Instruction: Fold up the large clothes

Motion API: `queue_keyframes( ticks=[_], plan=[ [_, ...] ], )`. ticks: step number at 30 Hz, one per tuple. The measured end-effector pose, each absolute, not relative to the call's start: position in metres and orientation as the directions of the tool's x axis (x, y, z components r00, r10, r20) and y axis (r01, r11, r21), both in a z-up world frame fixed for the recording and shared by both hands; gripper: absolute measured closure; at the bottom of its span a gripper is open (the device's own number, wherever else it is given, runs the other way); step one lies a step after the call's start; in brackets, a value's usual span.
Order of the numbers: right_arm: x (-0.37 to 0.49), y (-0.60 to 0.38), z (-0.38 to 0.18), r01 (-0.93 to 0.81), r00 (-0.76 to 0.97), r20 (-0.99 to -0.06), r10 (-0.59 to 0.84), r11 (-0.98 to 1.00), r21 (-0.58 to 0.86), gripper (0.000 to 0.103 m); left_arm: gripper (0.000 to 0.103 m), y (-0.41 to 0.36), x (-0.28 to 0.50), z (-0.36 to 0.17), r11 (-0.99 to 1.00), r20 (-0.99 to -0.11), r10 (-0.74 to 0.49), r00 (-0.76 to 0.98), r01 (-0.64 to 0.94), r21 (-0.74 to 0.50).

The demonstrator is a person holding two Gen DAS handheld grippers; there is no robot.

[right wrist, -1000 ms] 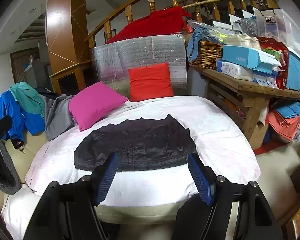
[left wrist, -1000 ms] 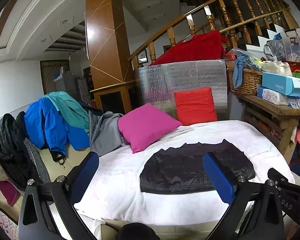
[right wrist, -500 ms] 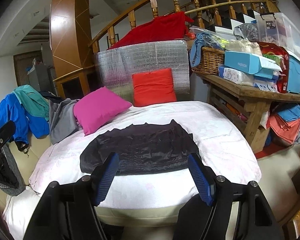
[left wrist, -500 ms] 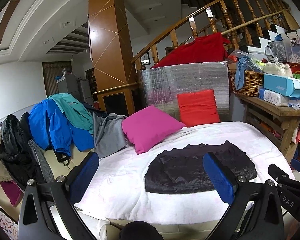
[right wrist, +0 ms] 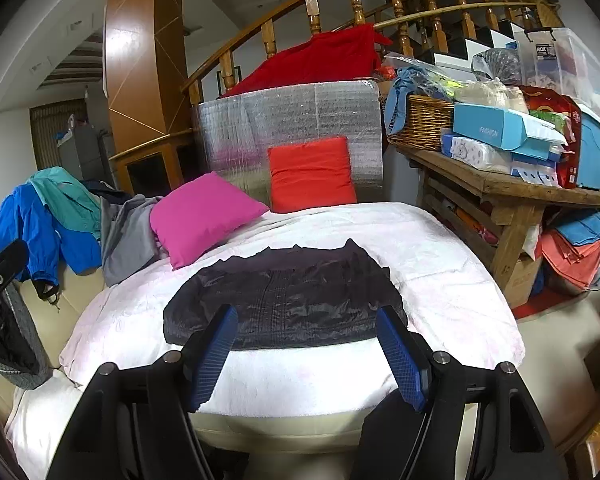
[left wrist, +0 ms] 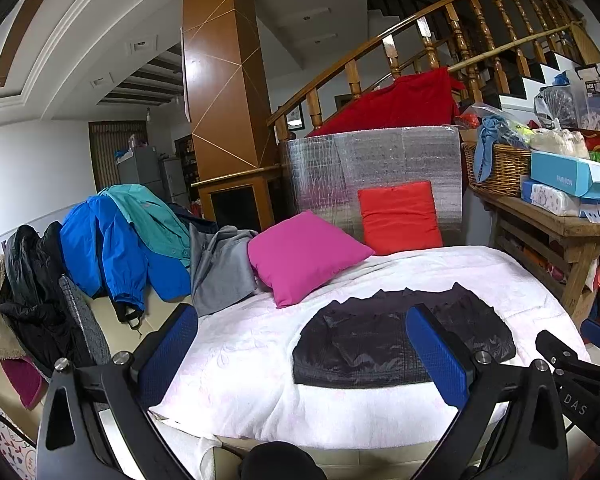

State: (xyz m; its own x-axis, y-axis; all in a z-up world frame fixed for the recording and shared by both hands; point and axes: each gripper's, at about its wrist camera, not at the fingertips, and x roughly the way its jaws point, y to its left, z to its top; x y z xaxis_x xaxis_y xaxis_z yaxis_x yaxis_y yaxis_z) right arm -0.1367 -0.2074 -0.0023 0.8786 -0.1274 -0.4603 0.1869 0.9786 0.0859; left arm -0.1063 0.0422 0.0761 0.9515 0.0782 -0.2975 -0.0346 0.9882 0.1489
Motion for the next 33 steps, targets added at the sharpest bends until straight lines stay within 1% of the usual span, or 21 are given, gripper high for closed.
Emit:
queue_keyframes(
  ticks=[33],
  plan=[
    [-0.135, -0.194, -0.004, 0.194, 0.878, -0.460, -0.128, 0.976, 0.097, 0.028, 0.000, 0.047, -0.105, 0.073, 0.989, -0.310, 0.078, 0.948, -0.034, 0.145]
  ],
)
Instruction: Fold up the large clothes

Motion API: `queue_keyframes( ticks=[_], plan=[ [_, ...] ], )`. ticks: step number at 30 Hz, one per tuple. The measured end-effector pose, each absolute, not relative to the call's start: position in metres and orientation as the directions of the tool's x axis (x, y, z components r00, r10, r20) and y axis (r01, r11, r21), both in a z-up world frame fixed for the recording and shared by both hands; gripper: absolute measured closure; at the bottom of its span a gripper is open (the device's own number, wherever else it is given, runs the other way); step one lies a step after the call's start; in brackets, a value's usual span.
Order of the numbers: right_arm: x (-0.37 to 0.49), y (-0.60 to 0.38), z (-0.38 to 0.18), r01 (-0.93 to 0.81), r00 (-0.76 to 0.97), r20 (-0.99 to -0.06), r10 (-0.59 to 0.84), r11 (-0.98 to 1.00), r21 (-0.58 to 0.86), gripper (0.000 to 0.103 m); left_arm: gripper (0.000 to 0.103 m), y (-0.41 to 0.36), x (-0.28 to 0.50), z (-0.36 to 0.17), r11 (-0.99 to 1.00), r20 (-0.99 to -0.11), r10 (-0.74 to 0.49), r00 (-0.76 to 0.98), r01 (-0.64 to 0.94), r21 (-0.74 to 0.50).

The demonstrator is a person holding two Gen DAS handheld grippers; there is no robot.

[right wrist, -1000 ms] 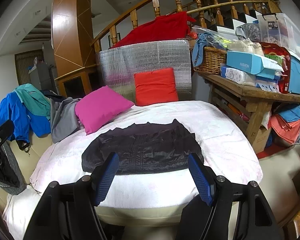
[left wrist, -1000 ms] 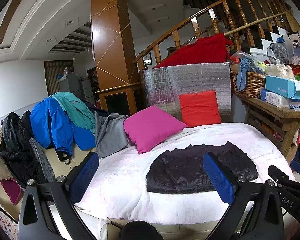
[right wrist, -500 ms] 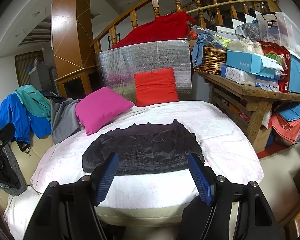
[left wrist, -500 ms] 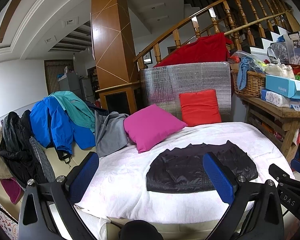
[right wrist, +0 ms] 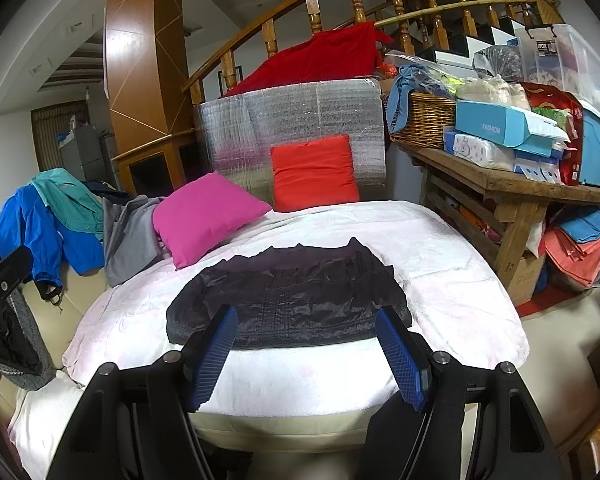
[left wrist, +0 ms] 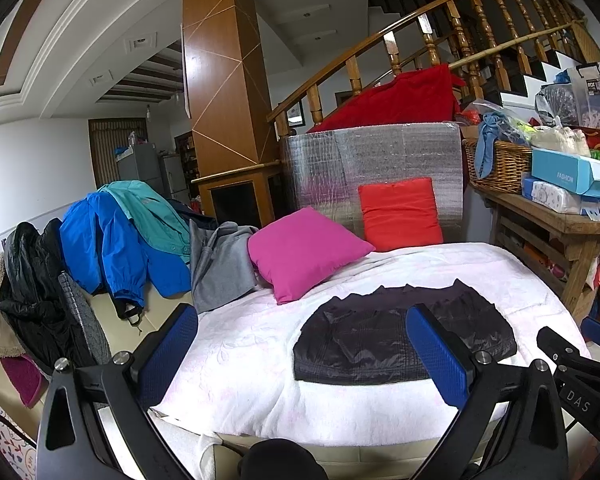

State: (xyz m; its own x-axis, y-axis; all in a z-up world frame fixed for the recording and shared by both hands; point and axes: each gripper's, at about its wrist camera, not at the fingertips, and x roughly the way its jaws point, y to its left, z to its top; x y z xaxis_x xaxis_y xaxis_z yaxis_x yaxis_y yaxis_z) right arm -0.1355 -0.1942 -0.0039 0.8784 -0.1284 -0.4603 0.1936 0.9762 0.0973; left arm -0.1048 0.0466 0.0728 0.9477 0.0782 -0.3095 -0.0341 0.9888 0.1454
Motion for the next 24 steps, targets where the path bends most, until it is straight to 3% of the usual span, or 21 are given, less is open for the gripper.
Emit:
queue_keyframes(
  ticks=[24],
  plan=[
    [-0.125, -0.192, -0.010, 0.186, 0.870, -0.478, -0.124, 0.979, 0.083, 0.028, 0.000, 0.046, -0.096, 0.065, 0.990, -0.327, 0.074, 0.942, -0.030, 0.138]
  ],
)
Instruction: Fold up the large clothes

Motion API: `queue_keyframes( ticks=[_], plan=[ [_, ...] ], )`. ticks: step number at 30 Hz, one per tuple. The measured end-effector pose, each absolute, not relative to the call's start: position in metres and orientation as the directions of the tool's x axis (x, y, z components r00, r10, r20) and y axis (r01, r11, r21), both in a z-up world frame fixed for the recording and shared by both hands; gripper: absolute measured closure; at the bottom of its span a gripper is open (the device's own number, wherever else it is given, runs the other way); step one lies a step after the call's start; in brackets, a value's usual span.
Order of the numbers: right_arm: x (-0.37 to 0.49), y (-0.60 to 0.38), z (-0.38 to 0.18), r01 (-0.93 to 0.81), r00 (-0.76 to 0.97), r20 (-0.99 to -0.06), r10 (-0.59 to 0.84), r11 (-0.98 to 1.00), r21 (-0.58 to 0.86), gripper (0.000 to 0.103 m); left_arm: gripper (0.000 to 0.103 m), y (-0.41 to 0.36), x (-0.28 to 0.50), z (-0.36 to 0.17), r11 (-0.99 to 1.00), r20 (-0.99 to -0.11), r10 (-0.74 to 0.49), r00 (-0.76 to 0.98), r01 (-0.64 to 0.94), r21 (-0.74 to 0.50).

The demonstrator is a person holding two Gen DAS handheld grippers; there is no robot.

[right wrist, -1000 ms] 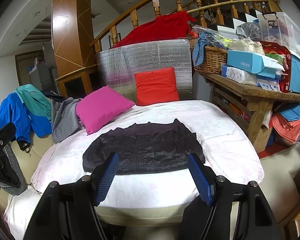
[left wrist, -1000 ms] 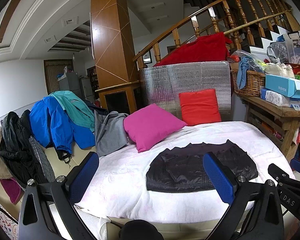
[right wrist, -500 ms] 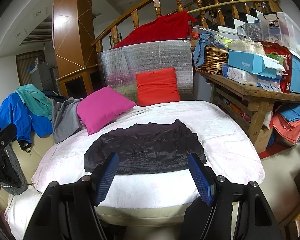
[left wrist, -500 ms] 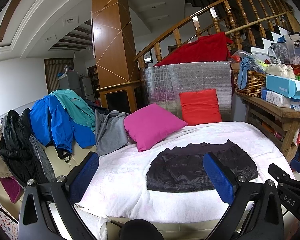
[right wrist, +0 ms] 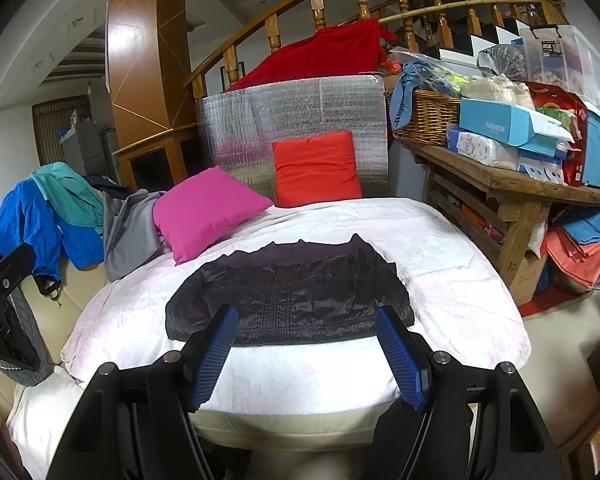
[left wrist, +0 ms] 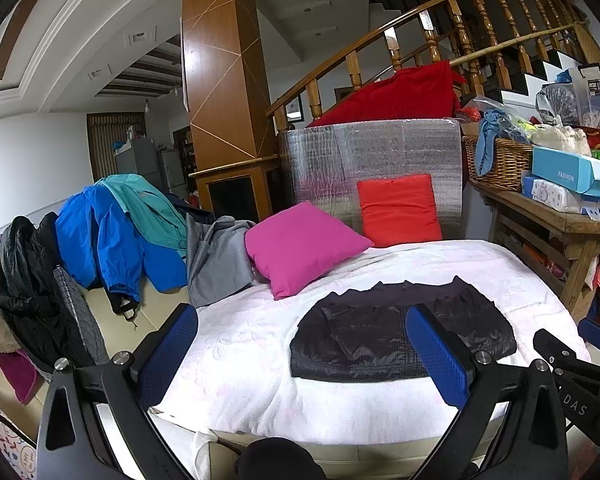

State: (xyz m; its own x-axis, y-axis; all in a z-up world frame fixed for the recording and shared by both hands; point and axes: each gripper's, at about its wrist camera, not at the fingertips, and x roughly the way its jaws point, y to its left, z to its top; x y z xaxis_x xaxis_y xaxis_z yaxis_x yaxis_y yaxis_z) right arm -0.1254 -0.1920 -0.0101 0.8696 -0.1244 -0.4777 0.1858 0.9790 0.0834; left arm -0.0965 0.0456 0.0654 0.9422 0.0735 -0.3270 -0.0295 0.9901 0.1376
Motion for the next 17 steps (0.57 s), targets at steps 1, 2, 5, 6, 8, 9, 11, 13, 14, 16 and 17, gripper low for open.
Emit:
queue_keyframes(
  ticks=[1, 2, 5, 6, 8, 9, 11, 13, 14, 16, 17],
  plan=[
    [-0.124, -0.191, -0.011, 0.185, 0.868, -0.481, -0.124, 0.979, 0.082, 0.028, 0.000, 0.046, -0.095, 0.065, 0.990, -0.328, 0.073, 0.942, -0.030, 0.136],
    [-0.122, -0.190, -0.012, 0.184, 0.866, -0.485, -0.123, 0.980, 0.080, 0.028, 0.000, 0.046, -0.093, 0.064, 0.991, -0.333, 0.070, 0.940, -0.027, 0.133],
    [-0.113, -0.189, -0.013, 0.180, 0.859, -0.497, -0.122, 0.981, 0.071, 0.028, 0.000, 0.048, -0.084, 0.063, 0.992, -0.337, 0.070, 0.939, -0.030, 0.123],
    [-0.109, -0.189, -0.013, 0.178, 0.857, -0.501, -0.120, 0.982, 0.068, 0.028, 0.000, 0.049, -0.081, 0.063, 0.993, -0.340, 0.069, 0.938, -0.031, 0.115],
    [-0.101, -0.191, -0.015, 0.176, 0.851, -0.512, -0.116, 0.982, 0.070, 0.028, 0.000, 0.050, -0.071, 0.060, 0.995, -0.352, 0.065, 0.934, -0.033, 0.096],
    [-0.095, -0.193, -0.016, 0.175, 0.847, -0.519, -0.114, 0.982, 0.070, 0.028, 0.000, 0.050, -0.068, 0.058, 0.995, -0.358, 0.066, 0.931, -0.035, 0.091],
    [-0.085, -0.197, -0.018, 0.173, 0.839, -0.533, -0.110, 0.982, 0.070, 0.028, 0.000, 0.051, -0.054, 0.053, 0.996, -0.380, 0.060, 0.923, -0.031, 0.083],
    [-0.073, -0.206, -0.019, 0.179, 0.833, -0.542, -0.111, 0.981, 0.076, 0.028, 0.000, 0.051, -0.038, 0.048, 0.998, -0.398, 0.037, 0.917, -0.010, 0.068],
    [-0.066, -0.213, -0.019, 0.180, 0.832, -0.545, -0.107, 0.980, 0.083, 0.028, 0.000, 0.052, -0.030, 0.046, 0.998, -0.403, 0.022, 0.915, 0.001, 0.058],
    [-0.045, -0.242, -0.018, 0.216, 0.829, -0.545, -0.129, 0.971, 0.099, 0.028, 0.000, 0.059, -0.003, 0.041, 0.999, -0.415, 0.012, 0.910, 0.009, 0.049],
    [-0.038, -0.255, -0.018, 0.243, 0.828, -0.540, -0.152, 0.965, 0.102, 0.028, 0.000, 0.065, 0.018, 0.036, 0.999, -0.437, 0.016, 0.899, 0.005, 0.047]
  ],
)
